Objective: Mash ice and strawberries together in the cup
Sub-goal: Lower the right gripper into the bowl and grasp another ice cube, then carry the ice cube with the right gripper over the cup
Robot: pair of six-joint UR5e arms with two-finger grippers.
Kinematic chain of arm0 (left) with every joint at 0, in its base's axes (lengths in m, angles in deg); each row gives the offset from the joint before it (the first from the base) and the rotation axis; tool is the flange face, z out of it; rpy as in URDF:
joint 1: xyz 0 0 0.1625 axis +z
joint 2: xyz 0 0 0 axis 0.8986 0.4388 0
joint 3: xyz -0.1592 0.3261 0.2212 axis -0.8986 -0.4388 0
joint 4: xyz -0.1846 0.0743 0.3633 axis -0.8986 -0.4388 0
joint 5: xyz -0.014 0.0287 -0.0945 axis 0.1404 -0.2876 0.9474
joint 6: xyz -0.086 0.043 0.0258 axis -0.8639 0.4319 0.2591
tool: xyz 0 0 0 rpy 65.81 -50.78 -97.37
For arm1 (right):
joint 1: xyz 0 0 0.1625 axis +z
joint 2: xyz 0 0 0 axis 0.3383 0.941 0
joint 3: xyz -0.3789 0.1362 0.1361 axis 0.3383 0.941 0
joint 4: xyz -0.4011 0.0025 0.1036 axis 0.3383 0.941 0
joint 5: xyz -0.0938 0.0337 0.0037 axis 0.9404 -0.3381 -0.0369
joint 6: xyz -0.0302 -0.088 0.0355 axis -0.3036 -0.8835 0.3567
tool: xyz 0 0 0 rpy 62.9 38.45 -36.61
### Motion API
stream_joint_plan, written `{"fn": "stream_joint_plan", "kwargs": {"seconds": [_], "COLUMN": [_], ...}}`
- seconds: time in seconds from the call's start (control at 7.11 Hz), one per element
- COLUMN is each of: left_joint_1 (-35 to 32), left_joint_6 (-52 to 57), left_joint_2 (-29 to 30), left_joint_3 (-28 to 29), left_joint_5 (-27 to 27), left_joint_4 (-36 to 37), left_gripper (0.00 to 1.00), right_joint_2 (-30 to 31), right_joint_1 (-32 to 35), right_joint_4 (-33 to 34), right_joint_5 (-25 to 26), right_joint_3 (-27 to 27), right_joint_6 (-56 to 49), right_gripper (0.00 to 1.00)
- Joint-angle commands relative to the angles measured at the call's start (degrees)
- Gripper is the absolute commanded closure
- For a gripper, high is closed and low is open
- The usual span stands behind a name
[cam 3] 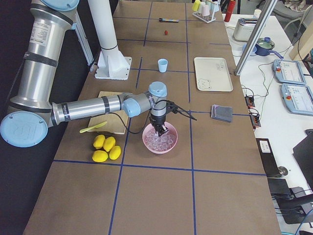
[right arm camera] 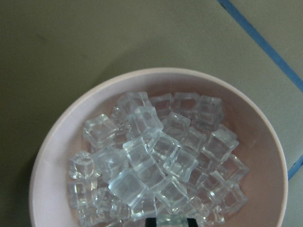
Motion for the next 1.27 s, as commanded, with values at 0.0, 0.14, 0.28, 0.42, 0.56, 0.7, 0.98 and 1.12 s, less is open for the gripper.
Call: {"fn": "stream_joint_plan", "kwargs": {"seconds": [0.0,0.14,0.28,0.42,0.56,0.7,0.98,1.12], "left_joint_1": [0.0,0.1,0.1,0.1,0.0,0.1,0.1,0.0], "left_joint_6": [0.0,0.0,0.0,0.0,0.1,0.1,0.1,0.1], "left_joint_2": [0.0,0.0,0.0,0.0,0.0,0.0,0.0,0.0], "left_joint_3": [0.0,0.0,0.0,0.2,0.5,0.6,0.5,0.5], "left_joint_5": [0.1,0.1,0.0,0.0,0.0,0.0,0.1,0.0], "left_joint_4": [0.0,0.0,0.0,0.0,0.0,0.1,0.1,0.0], "left_gripper": [0.00,0.00,0.00,0.00,0.00,0.00,0.00,0.00], "right_joint_2": [-5.0,-11.1,-18.4,-24.9,-30.7,-36.1,-45.9,-48.5], "right_joint_1": [-0.1,-2.3,-7.6,-12.9,-16.9,-20.3,-29.1,-33.0], "right_joint_4": [0.8,0.9,0.9,1.0,1.1,1.1,0.8,0.4], "right_joint_5": [-6.3,-9.6,-9.4,-8.0,-6.2,-4.2,4.6,9.4], "right_joint_3": [-2.1,-2.0,-1.6,-0.8,1.0,3.4,10.0,12.3], "right_joint_6": [13.6,24.6,37.2,48.2,55.9,62.5,74.8,78.1], "right_gripper": [1.00,1.00,1.00,1.00,1.00,1.00,1.00,1.00]}}
